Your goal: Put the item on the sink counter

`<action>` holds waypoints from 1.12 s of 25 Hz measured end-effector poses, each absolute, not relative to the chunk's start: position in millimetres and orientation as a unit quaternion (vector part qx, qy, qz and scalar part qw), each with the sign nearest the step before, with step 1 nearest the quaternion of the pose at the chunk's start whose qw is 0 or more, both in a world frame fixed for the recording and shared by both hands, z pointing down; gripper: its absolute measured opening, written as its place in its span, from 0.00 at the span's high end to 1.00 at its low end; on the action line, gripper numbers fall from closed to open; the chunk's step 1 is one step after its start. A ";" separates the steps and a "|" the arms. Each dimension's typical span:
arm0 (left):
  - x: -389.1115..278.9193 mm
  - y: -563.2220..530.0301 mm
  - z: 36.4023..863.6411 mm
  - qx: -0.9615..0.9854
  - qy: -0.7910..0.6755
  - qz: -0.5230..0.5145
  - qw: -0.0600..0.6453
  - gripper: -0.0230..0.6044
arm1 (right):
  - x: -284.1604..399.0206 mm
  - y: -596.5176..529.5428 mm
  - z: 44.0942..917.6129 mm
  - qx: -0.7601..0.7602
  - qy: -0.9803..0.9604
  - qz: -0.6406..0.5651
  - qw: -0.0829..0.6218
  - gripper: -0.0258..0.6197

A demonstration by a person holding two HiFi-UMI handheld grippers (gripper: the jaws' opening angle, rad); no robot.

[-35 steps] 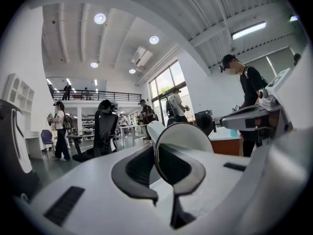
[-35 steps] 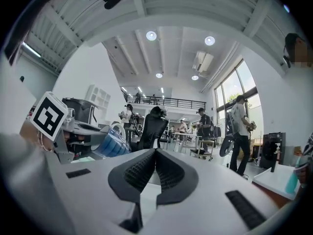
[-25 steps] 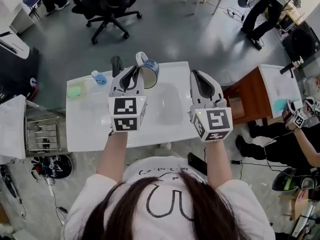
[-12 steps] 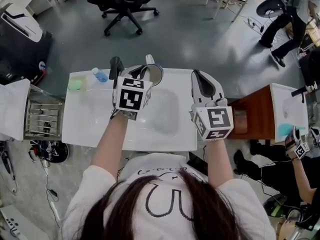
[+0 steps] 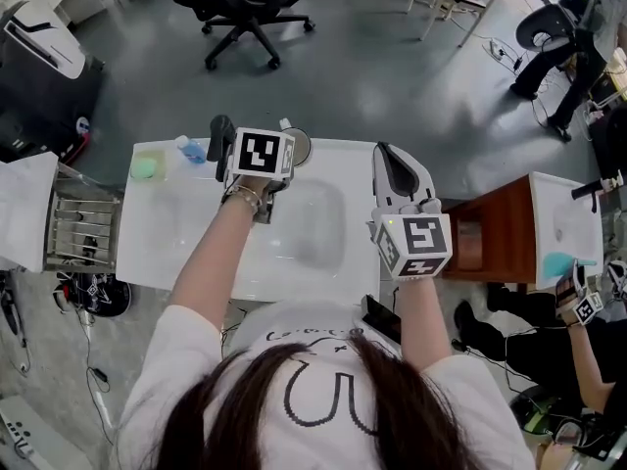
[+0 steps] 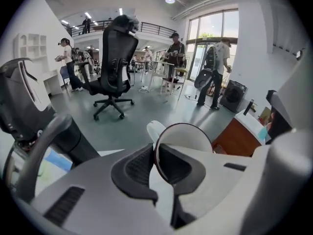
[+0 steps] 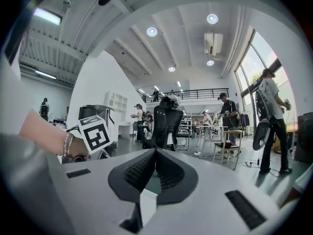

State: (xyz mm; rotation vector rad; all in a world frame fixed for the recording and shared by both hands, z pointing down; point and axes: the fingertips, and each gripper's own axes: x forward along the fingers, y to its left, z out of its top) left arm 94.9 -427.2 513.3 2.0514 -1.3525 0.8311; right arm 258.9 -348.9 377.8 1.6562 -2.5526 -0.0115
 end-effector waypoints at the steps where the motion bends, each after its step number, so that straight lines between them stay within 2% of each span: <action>1: 92.9 -428.7 521.4 0.753 -0.504 0.314 0.283 0.90 | 258.2 -350.0 379.9 0.543 -0.838 -0.002 0.050 0.92; 7: 81.9 -432.2 557.2 0.700 -0.521 0.332 0.358 0.90 | 259.1 -358.1 384.5 0.541 -0.840 0.007 0.051 0.91; 13: 81.5 -434.8 575.9 0.664 -0.533 0.344 0.396 0.90 | 264.1 -364.8 389.8 0.545 -0.836 0.016 0.053 0.92; 28: 90.4 -445.9 581.7 0.650 -0.527 0.362 0.412 0.88 | 259.4 -368.3 403.1 0.544 -0.836 0.029 0.061 0.92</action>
